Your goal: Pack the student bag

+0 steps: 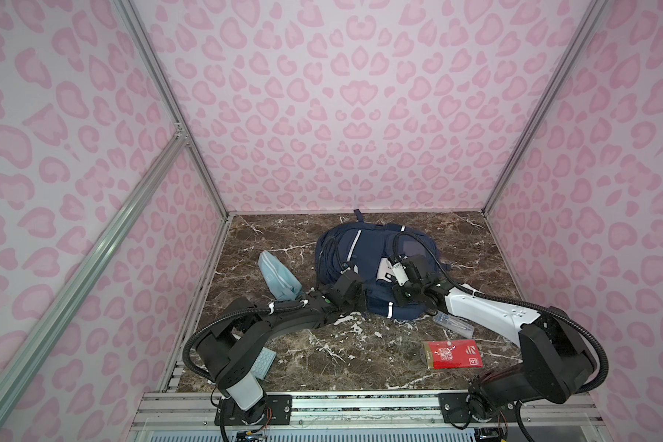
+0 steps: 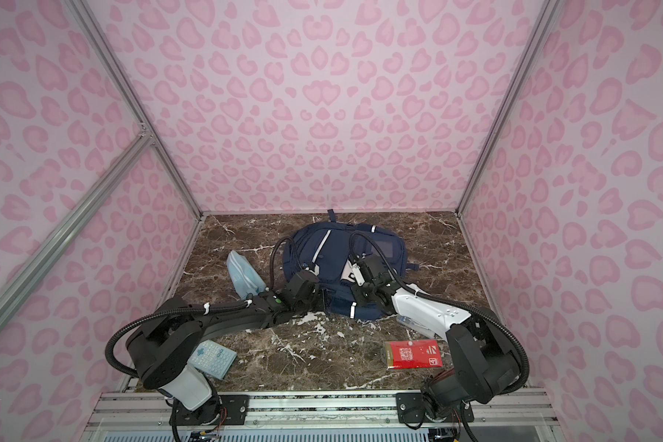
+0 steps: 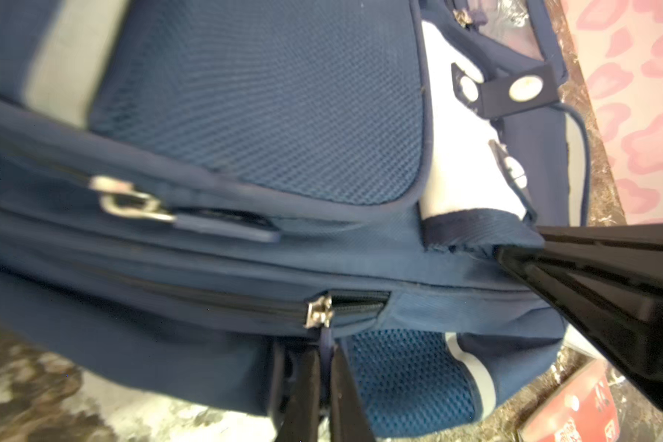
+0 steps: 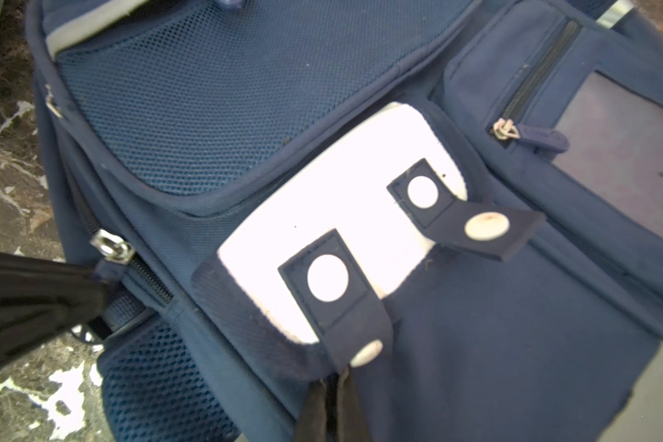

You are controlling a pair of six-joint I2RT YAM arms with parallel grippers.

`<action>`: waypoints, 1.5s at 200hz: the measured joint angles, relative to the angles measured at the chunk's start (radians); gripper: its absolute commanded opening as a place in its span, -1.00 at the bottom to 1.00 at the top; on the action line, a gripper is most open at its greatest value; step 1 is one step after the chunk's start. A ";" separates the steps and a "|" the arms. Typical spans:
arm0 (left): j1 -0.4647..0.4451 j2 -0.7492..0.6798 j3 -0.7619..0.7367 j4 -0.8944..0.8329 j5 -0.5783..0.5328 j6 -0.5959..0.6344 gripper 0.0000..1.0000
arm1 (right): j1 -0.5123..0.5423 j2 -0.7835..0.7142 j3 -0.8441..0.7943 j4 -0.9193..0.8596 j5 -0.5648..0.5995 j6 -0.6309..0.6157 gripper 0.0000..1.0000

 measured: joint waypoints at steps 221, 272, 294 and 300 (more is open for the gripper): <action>-0.013 -0.177 -0.057 -0.064 0.185 -0.077 -0.94 | 0.219 -0.022 -0.074 0.138 -0.027 -0.021 -0.02; 0.015 -0.239 -0.087 -0.044 0.240 -0.084 -0.94 | 0.195 0.019 -0.063 0.169 -0.077 -0.070 -1.00; 0.053 -0.256 -0.108 -0.051 0.259 -0.061 -0.94 | 0.189 -0.002 -0.077 0.179 -0.091 -0.087 -1.00; 0.062 -0.257 -0.108 -0.061 0.257 -0.049 -0.94 | 0.189 -0.010 -0.082 0.179 -0.089 -0.092 -1.00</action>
